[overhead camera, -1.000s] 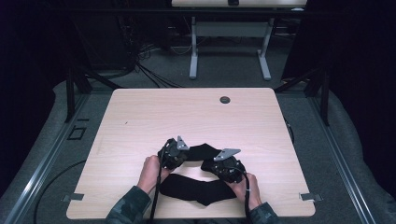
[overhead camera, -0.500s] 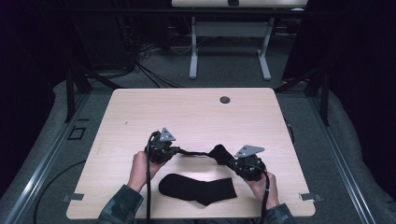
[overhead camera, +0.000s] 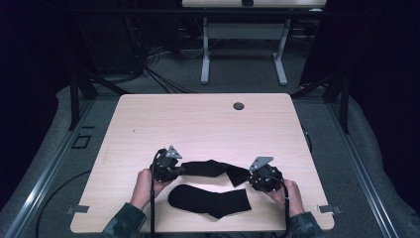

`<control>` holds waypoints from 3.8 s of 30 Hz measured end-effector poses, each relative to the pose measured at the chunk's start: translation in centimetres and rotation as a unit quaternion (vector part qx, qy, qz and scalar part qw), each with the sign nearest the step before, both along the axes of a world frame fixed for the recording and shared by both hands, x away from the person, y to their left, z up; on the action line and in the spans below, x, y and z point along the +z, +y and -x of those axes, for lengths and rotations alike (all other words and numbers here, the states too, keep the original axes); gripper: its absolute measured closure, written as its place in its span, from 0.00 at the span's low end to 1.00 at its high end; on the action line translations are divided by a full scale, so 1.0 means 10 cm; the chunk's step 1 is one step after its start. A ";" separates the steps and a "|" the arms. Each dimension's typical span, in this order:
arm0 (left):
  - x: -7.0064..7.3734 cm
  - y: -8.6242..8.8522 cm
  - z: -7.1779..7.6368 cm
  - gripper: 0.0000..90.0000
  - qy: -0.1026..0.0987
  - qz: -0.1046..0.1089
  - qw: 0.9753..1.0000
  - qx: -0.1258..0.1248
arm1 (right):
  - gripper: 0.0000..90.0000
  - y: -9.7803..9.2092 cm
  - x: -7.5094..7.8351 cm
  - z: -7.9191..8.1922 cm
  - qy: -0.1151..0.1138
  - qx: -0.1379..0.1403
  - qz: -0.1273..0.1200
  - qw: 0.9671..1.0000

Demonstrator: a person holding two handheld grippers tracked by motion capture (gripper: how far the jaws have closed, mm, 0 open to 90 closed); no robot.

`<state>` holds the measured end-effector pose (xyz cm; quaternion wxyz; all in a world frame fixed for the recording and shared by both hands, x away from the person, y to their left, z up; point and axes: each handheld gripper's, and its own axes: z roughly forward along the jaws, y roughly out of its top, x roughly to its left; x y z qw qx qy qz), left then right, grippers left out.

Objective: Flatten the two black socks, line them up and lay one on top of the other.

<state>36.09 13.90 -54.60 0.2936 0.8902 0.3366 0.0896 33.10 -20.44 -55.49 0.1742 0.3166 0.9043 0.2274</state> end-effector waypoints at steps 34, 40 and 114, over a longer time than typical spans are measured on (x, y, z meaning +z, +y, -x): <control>-0.16 0.06 -0.21 0.88 0.041 0.005 0.999 0.035 | 0.92 -0.04 -0.02 -0.41 0.148 -0.095 -0.126 0.976; -0.17 0.06 -0.20 0.93 0.038 0.005 0.998 0.040 | 0.93 -0.02 0.09 -0.45 0.092 -0.088 -0.086 0.988; -0.16 0.14 -0.27 0.91 0.040 0.006 0.998 0.043 | 0.77 0.26 0.19 -0.31 0.066 -0.115 -0.064 0.989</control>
